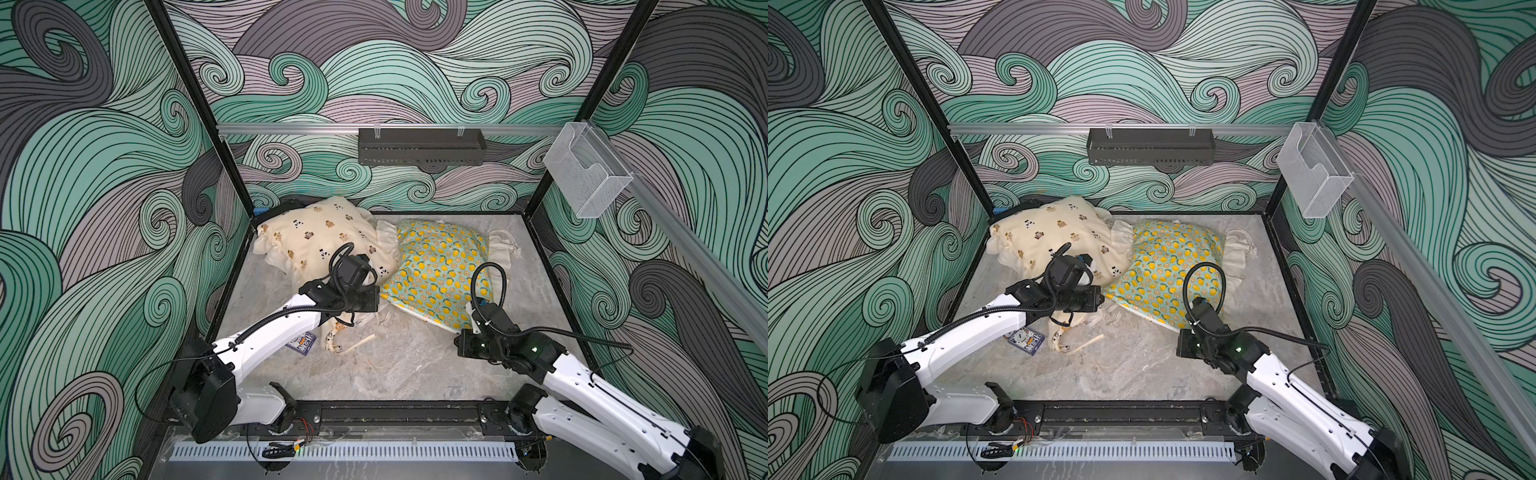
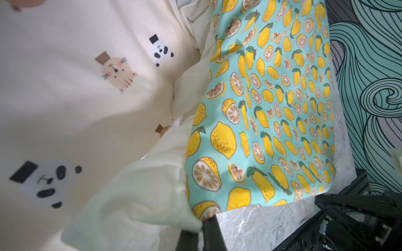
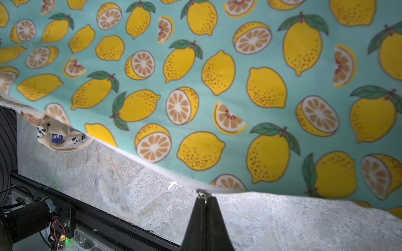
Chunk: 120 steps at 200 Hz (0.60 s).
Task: Zip up pillowcases
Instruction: Zip the zipper on the pillowcase.
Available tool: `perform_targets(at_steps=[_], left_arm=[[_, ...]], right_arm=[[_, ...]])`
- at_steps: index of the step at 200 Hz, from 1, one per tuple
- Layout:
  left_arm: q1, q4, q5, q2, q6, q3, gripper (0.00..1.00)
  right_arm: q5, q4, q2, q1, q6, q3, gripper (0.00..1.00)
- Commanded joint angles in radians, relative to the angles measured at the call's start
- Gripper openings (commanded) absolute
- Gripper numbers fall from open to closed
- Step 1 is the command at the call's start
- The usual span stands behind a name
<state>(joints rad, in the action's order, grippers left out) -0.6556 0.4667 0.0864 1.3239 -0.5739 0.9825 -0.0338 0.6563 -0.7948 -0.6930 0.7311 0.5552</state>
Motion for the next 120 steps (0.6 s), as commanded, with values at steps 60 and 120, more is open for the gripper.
perform_targets(at_steps=[60, 120], left_arm=[[0.065, -0.022, -0.024, -0.001, -0.016, -0.013, 0.0], [0.09, -0.03, -0.026, 0.009, -0.033, -0.022, 0.0]], right_arm=[[0.046, 0.138, 0.041, 0.03, 0.078, -0.011, 0.0], [0.088, 0.215, 0.049, 0.052, 0.109, -0.014, 0.0]])
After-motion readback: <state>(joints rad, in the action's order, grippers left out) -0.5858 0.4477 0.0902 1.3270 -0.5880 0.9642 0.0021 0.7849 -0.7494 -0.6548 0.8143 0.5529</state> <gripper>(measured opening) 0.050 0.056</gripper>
